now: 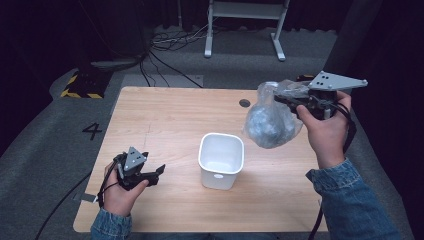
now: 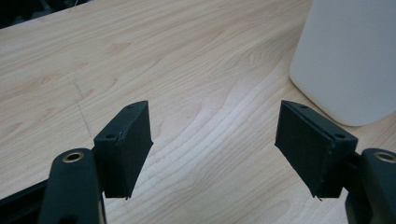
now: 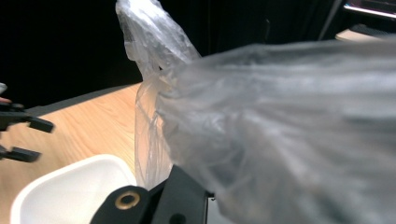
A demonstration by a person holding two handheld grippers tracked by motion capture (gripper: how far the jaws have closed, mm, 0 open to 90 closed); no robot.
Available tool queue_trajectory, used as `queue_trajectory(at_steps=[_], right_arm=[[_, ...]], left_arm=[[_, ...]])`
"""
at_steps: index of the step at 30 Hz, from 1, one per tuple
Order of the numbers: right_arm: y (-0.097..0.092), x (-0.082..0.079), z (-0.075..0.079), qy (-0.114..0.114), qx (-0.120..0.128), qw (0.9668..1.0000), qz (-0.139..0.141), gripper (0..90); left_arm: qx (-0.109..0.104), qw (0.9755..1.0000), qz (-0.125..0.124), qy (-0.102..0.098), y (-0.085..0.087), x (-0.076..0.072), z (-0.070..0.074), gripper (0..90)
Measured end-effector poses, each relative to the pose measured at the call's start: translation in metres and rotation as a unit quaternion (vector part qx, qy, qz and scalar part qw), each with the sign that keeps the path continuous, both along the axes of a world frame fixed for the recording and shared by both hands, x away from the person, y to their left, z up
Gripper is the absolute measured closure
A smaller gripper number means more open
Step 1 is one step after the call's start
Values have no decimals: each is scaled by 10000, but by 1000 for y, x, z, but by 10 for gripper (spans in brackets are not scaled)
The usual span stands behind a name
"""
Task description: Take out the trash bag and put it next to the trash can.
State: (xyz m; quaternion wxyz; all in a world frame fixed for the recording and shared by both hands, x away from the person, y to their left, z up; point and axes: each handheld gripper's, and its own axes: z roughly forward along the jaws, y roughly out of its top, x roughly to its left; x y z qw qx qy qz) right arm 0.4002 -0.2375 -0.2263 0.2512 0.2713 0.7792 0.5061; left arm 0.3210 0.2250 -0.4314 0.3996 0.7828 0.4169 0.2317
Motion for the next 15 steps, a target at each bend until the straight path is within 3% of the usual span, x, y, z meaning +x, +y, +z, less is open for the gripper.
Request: queue_trajectory(at_steps=[8, 15], right_arm=[[-22, 19, -24, 238, -84, 9991, -339, 897], [-33, 37, -53, 509, -196, 9975, -446, 897]], left_arm=[[93, 9999, 42, 63, 2, 0, -5, 260], [137, 9998, 83, 118, 5, 0, -9, 258]])
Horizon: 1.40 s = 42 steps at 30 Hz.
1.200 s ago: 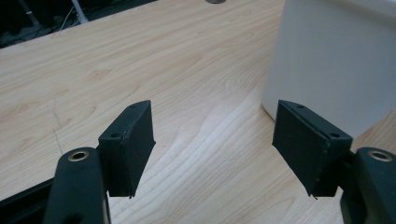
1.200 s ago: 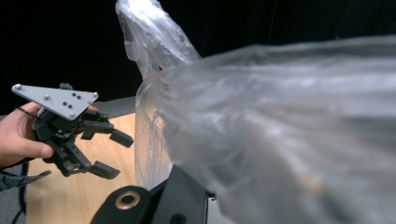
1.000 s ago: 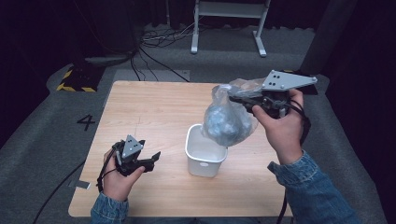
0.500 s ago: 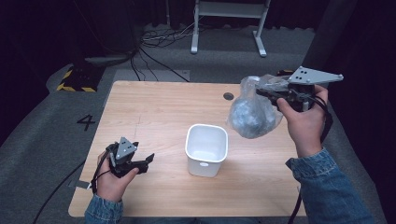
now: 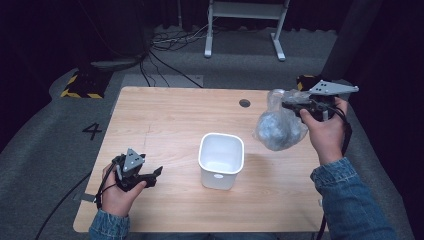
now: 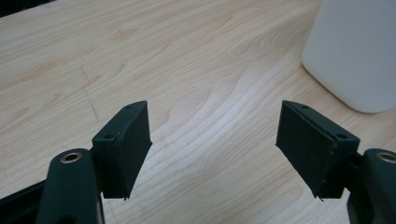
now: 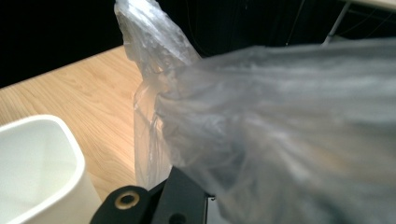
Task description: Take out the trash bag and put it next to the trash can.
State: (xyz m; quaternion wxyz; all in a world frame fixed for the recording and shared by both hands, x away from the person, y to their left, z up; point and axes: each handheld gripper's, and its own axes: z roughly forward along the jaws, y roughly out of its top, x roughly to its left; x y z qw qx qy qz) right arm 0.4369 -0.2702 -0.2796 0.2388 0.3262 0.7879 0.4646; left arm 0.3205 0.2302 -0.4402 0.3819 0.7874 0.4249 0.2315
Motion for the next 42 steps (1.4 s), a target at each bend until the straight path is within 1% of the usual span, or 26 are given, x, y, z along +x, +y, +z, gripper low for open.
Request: queue_trajectory(at_steps=[4, 9, 17, 21, 23, 25, 28, 31, 33, 36, 42], right_arm=[[-3, 8, -17, 143, -46, 9999, 0, 897], [-2, 16, -38, 378, -118, 9992, -6, 897], [3, 24, -68, 690, -29, 9976, 76, 897], [4, 26, -79, 819, -19, 9966, 85, 894], [3, 26, -83, 866, 5, 9962, 80, 887], [1, 26, -86, 911, 43, 9958, 55, 866], [-3, 24, -87, 932, 85, 9956, -15, 805], [-7, 20, -85, 935, 169, 9954, -105, 662], [-10, 17, -83, 912, 171, 9956, -147, 615], [-14, 10, -77, 877, 164, 9959, -156, 541], [-23, -9, -69, 762, 187, 9968, -146, 445]], left_arm=[[27, 10000, 13, 43, 2, 0, -3, 258], [38, 9999, 21, 103, 3, 0, -7, 258], [48, 9999, 5, 149, 2, 1, -10, 258], [53, 9998, -11, 166, 0, 2, -11, 258], [101, 9998, -35, 189, -1, 2, -11, 258], [106, 9998, -33, 187, -2, 2, -12, 258], [100, 9998, -36, 188, -2, 3, -12, 258], [70, 9998, -31, 174, -2, 3, -12, 259], [50, 9998, -40, 178, -3, 3, -12, 259], [63, 9998, -62, 179, -3, 4, -12, 259], [24, 9997, -87, 206, -6, 4, -12, 260]])
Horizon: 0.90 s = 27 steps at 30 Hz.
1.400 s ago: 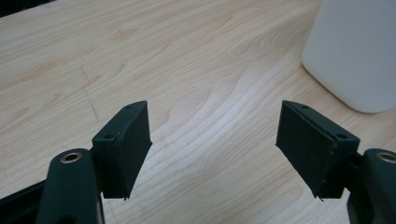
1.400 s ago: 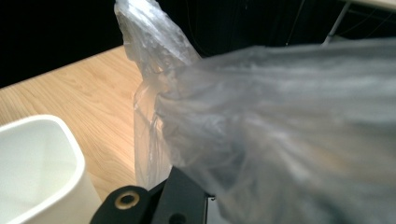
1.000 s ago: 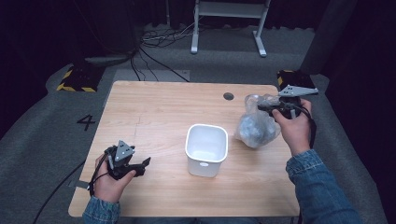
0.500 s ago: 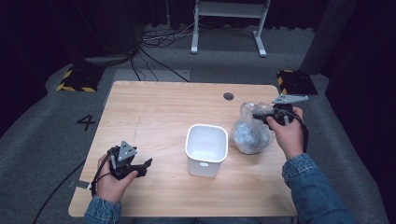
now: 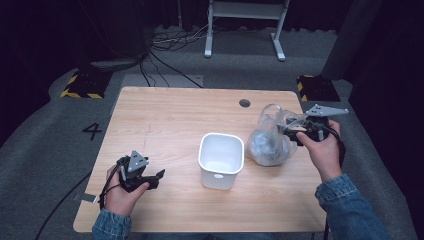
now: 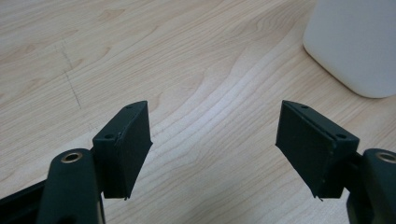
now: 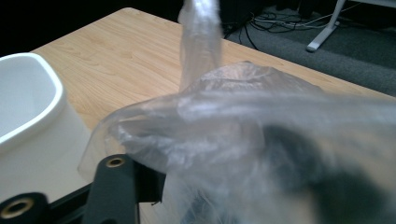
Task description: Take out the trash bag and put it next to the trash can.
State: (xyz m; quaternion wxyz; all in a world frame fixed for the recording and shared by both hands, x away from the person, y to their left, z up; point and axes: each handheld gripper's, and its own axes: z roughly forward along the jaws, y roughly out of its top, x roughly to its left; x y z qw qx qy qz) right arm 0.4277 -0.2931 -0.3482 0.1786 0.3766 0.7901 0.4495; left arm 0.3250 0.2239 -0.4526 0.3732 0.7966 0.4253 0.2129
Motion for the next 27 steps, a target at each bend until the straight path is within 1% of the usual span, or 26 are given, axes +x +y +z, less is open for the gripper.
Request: queue_trajectory(at_steps=[3, 7, 9, 11, 12, 13, 15, 18, 20, 23, 27], right_arm=[[-5, -8, 2, -46, 23, 10000, -17, 407], [-12, -18, 4, -38, 14, 10000, -68, 369], [-16, -23, 5, -70, -40, 9999, -109, 353], [-20, -28, 6, -98, -102, 9997, -189, 341], [-23, -30, 6, -124, -171, 9995, -230, 333], [-26, -33, 6, -151, -219, 9992, -297, 325], [-32, -37, 6, -187, -244, 9987, -413, 325], [-41, -42, 4, -208, -267, 9979, -547, 327], [-47, -46, 2, -197, -235, 9978, -593, 328], [-53, -52, -2, -183, -259, 9972, -674, 328], [-61, -59, -11, -87, -310, 9966, -763, 328]], left_arm=[[3, 10000, -9, -6, 0, 0, 0, 260], [-38, 10000, -9, 7, -1, -1, 1, 261], [6, 10000, -27, -2, 0, -1, 1, 261], [0, 10000, -10, 3, 1, -2, 1, 261], [-10, 10000, 0, 4, 1, -3, 1, 261], [14, 10000, -4, -7, 1, -3, 2, 261], [-20, 10000, 23, -8, 2, -4, 2, 261], [-19, 10000, 32, -2, 3, -4, 2, 261], [-16, 10000, 31, -5, 2, -4, 2, 261], [14, 10000, 16, 11, 2, -5, 2, 261], [9, 10000, 32, 35, 3, -6, 0, 261]])
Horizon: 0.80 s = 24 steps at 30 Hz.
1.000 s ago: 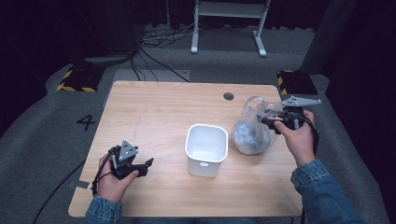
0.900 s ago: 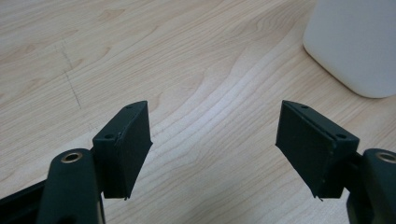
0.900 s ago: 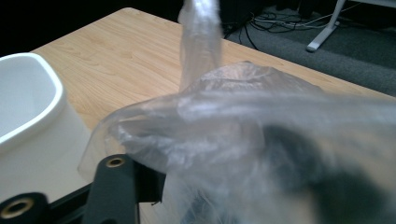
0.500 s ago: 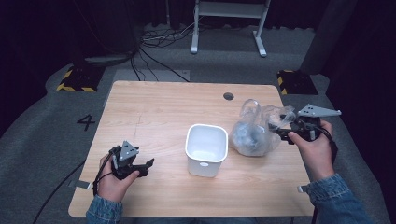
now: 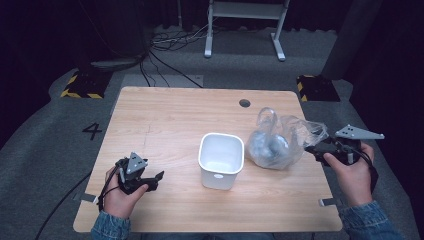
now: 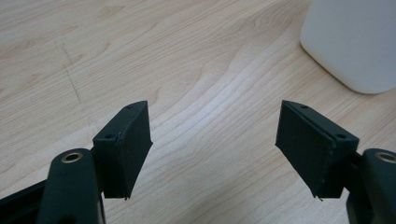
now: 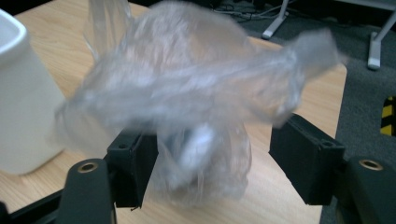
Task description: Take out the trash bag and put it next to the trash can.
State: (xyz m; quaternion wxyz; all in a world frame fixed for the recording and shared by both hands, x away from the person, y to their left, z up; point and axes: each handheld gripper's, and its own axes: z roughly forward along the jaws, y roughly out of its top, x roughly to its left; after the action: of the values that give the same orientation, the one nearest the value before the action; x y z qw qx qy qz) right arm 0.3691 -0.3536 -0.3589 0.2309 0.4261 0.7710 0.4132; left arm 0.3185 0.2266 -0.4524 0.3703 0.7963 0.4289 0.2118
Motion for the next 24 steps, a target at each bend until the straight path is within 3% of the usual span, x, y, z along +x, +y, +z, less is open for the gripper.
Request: queue_trajectory(at_steps=[14, 24], right_arm=[[-10, -21, -47, 392, -61, 9992, 12, 305], [-16, -28, -79, 476, -202, 9987, 21, 285]], left_arm=[[65, 9999, 101, 67, 13, -7, -6, 262], [151, 9997, 151, 132, 26, -10, -14, 259]])
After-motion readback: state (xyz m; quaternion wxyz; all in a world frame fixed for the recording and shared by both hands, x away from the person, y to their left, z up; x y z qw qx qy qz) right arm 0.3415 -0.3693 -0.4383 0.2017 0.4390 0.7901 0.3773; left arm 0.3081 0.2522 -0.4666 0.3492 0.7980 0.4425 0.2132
